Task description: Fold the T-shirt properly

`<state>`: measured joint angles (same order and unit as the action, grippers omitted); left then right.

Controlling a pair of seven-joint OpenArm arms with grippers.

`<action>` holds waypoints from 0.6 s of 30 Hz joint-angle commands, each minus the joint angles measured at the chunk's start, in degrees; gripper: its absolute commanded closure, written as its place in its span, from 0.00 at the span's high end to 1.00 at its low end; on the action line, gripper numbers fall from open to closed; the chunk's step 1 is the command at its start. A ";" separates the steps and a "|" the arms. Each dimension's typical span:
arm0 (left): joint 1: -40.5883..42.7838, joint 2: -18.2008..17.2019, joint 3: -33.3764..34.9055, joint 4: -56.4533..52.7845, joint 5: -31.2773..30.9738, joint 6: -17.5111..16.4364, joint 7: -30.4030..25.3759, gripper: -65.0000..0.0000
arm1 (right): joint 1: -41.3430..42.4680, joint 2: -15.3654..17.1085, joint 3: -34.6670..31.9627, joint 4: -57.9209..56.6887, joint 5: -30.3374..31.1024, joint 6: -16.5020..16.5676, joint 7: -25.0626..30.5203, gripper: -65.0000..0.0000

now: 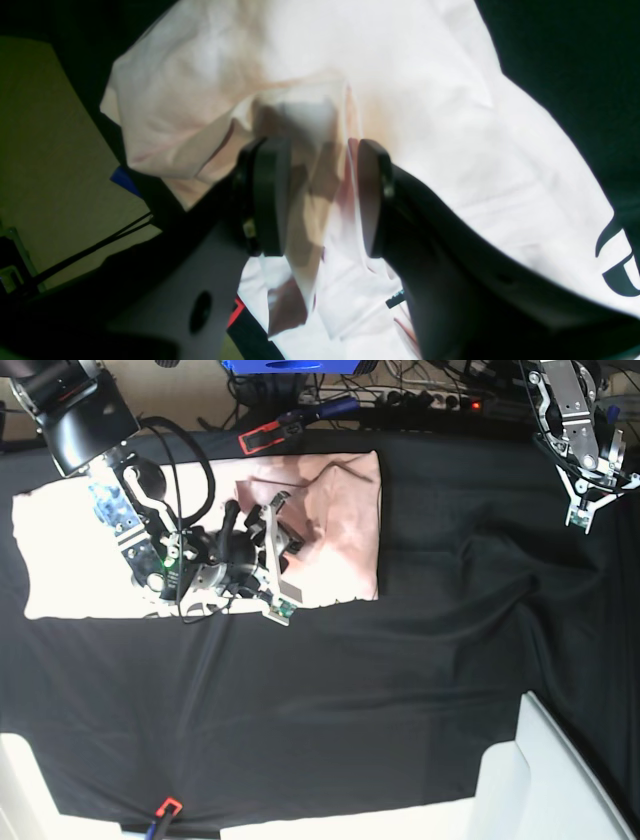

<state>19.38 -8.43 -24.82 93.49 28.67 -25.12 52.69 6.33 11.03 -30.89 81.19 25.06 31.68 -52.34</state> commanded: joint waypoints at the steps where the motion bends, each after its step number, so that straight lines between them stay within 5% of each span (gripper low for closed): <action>1: 0.01 -0.76 -0.46 0.88 0.74 0.47 0.02 0.00 | 1.01 -0.17 0.17 0.88 0.57 0.36 1.13 0.32; 9: 0.01 -0.76 -0.46 0.88 0.74 0.47 0.02 0.00 | 0.93 -0.17 0.17 0.88 0.74 0.45 1.30 0.31; 14: 0.01 -0.76 -0.63 0.88 0.74 0.47 0.02 0.00 | 0.22 -0.17 0.35 0.79 0.74 0.45 1.48 0.06; 18: 0.01 -0.76 -0.63 0.88 0.74 0.47 0.02 0.00 | 0.22 -0.17 0.52 -1.50 0.83 0.45 1.48 0.00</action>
<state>19.38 -8.43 -25.02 93.49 28.51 -25.10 52.69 5.52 10.90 -30.72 78.89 25.15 31.70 -51.92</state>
